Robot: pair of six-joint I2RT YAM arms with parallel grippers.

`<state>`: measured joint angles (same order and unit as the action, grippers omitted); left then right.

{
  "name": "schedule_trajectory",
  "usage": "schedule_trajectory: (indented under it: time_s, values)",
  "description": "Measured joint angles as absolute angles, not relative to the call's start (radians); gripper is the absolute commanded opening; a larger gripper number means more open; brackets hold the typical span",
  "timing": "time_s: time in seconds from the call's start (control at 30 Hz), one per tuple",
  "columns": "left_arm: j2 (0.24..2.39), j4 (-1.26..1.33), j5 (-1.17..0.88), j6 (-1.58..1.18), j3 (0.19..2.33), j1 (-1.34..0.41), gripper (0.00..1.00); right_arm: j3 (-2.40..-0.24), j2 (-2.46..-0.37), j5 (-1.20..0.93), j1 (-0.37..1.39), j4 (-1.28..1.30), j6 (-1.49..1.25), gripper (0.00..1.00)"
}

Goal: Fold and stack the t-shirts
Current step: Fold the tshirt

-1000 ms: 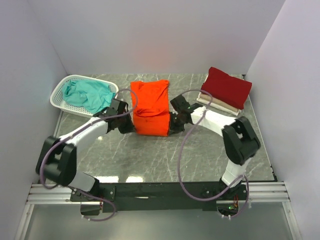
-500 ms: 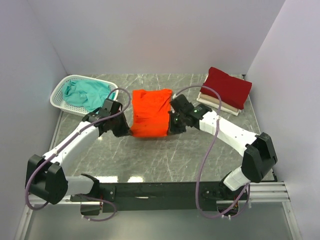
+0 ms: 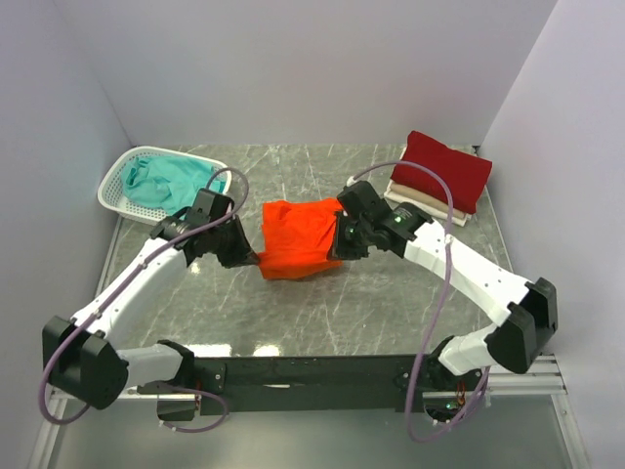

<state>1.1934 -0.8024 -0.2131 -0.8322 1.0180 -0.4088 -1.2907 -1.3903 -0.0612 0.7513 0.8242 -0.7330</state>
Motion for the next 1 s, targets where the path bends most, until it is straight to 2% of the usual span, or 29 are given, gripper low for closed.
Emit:
schedule_trajectory:
  time_s: [0.53,1.0]
  values:
    - [1.46,-0.577,-0.218,-0.799,1.13,-0.346,0.0,-1.422,-1.624,-0.054,0.571,0.733,-0.608,0.0]
    - [1.724,-0.474,-0.225,-0.727,1.283,-0.275,0.0,-1.626,-1.877,-0.042,0.523,0.69,-0.538,0.0]
